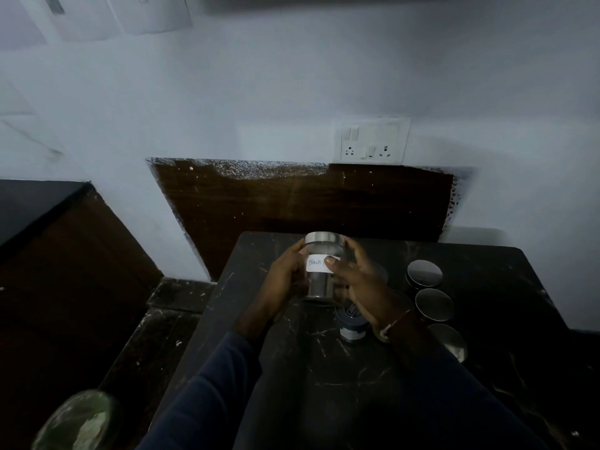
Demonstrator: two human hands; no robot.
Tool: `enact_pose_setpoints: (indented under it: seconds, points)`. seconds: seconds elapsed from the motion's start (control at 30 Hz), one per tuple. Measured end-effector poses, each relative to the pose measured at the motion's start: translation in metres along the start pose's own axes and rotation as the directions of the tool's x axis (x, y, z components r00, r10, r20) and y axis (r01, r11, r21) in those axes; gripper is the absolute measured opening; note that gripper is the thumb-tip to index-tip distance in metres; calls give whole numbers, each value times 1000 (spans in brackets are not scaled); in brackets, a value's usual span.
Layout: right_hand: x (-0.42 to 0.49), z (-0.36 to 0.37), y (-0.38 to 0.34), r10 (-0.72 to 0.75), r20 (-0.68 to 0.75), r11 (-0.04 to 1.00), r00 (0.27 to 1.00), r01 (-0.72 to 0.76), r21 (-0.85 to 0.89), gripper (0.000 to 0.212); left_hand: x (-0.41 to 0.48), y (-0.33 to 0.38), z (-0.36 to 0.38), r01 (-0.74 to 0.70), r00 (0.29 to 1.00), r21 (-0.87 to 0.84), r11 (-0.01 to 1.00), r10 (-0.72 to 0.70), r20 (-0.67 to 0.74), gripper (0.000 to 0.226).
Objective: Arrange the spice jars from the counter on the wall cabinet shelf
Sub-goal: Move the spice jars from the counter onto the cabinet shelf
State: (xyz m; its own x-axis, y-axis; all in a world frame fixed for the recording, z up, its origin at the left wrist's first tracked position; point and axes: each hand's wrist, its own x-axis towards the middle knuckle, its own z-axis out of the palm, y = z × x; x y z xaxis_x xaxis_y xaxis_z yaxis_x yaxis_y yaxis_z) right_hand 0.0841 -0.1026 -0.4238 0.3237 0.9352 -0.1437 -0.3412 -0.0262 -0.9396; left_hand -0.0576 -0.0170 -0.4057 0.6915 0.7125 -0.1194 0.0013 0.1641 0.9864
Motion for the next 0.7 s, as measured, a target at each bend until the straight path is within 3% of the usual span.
enact_pose_setpoints:
  seconds: [0.33, 0.53, 0.7]
  points:
    - [7, -4, 4, 34, -2, 999, 999, -34, -13, 47, -2, 0, 5, 55, 993, 32, 998, -58, 100, 59]
    - [17, -8, -1, 40, -24, 997, 999, -41, -62, 39, -1, -4, 10, 70, 997, 0, 998, -70, 12, 68]
    - [30, -10, -34, -49, 87, 980, 995, 65, -187, 47, 7, 17, 14, -10, 993, 67, 998, 18, -115, 70]
